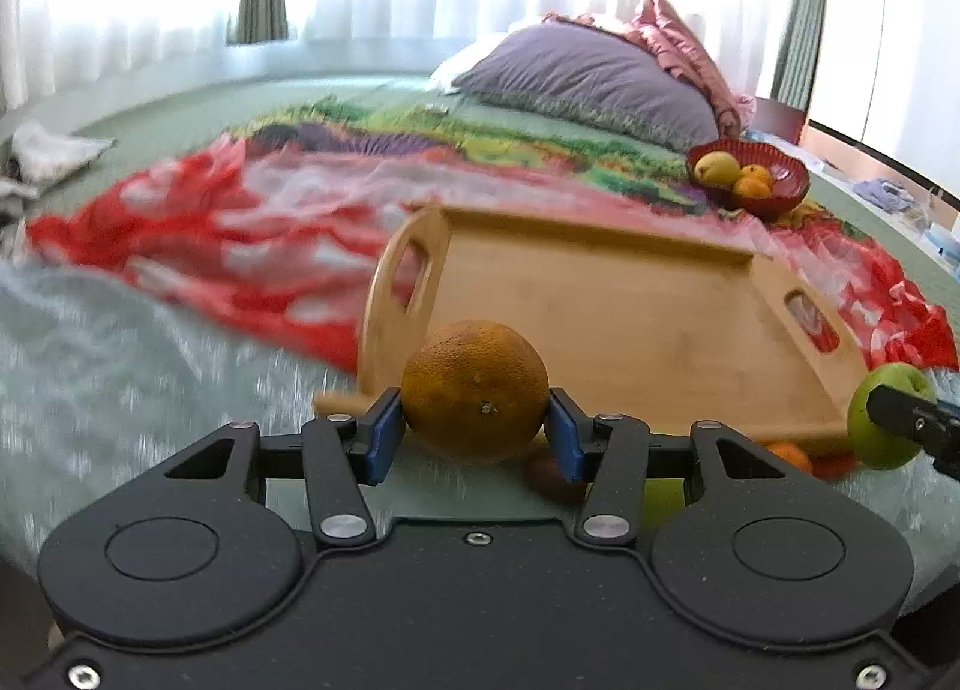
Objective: Organize fruits
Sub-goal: 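Grasp the large orange with the left tool while the right tool grasps a green apple, then lower the orange onto the tray and open the left tool while the right tool places the apple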
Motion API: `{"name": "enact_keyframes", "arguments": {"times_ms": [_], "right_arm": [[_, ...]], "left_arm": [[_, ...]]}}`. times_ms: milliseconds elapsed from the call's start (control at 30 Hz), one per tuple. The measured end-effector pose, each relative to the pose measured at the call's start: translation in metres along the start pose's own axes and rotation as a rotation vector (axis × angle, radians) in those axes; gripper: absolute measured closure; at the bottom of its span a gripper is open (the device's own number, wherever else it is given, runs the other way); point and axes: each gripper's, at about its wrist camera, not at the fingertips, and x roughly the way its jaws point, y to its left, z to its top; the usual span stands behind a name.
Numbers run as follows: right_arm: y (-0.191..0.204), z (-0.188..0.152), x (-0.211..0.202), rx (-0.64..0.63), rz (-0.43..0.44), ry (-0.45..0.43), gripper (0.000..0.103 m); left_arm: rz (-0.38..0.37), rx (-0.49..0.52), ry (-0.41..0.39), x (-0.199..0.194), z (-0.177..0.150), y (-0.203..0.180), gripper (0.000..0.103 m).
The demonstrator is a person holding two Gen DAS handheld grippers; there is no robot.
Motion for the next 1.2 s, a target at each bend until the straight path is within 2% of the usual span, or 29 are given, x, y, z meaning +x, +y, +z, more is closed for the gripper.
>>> {"name": "enact_keyframes", "arguments": {"times_ms": [200,433,800,1200], "right_arm": [[-0.009,0.035,0.020,-0.005,0.019,-0.012,0.044],[-0.017,0.068,0.068,-0.019,0.069,0.054,0.044],[-0.017,0.056,0.122,-0.015,0.048,0.165,0.044],[-0.011,0.054,0.125,-0.048,0.037,0.154,0.044]], "left_arm": [[-0.015,0.017,0.004,0.023,0.036,-0.005,0.055],[-0.023,0.012,0.060,0.070,0.063,-0.007,0.055],[-0.029,0.043,0.125,0.115,0.059,-0.017,0.055],[-0.023,0.059,0.155,0.127,0.048,-0.021,0.055]]}}
